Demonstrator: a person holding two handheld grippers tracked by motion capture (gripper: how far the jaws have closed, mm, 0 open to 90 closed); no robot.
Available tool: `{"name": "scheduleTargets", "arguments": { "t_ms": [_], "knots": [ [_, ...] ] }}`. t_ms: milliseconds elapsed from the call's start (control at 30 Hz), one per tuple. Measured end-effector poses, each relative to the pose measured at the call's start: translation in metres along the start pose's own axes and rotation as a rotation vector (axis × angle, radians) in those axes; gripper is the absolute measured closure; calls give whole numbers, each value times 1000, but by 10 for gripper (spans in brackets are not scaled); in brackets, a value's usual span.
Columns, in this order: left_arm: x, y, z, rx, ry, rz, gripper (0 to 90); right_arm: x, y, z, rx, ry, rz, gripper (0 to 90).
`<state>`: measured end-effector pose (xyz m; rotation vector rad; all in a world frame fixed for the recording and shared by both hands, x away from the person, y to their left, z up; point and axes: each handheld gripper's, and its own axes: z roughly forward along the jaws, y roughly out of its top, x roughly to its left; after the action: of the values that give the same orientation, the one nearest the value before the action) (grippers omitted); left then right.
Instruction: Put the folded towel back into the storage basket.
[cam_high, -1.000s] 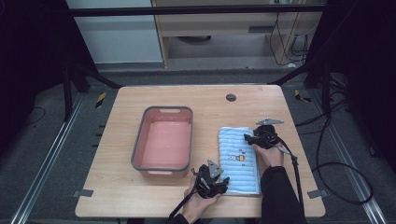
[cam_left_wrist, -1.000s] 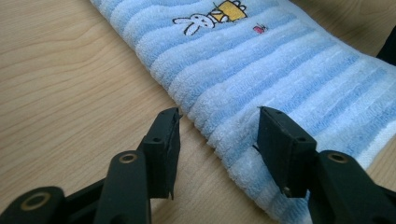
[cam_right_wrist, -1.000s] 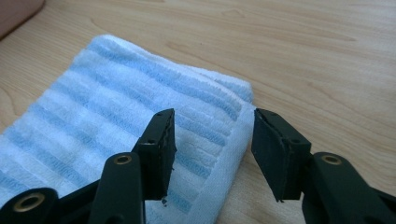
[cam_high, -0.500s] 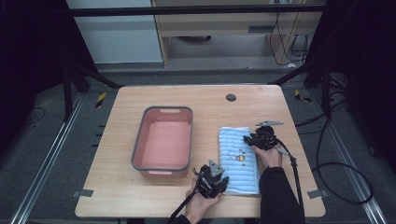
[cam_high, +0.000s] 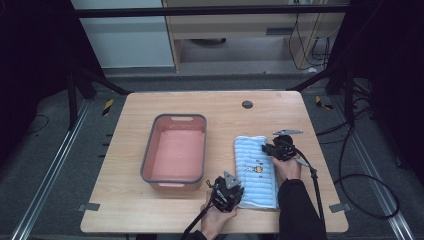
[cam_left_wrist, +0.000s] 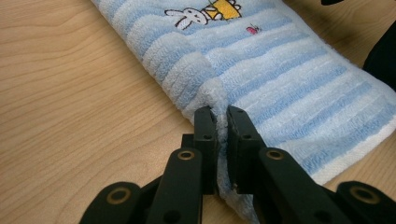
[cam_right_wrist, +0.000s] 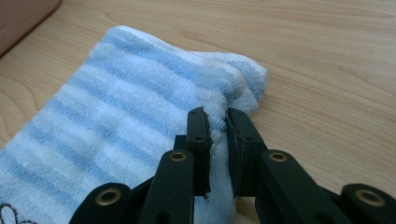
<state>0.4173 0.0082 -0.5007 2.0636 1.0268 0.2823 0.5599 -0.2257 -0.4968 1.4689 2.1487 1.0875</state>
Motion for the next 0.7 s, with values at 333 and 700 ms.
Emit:
{"name": "scheduleTargets", "arguments": {
  "t_ms": [333, 700],
  "knots": [
    [4, 5, -11, -37, -22, -11, 845, 4, 7, -16, -44, 3, -17, 812],
    [2, 17, -38, -96, -42, 19, 846, 16, 19, -41, -109, 7, -32, 813]
  ]
}}
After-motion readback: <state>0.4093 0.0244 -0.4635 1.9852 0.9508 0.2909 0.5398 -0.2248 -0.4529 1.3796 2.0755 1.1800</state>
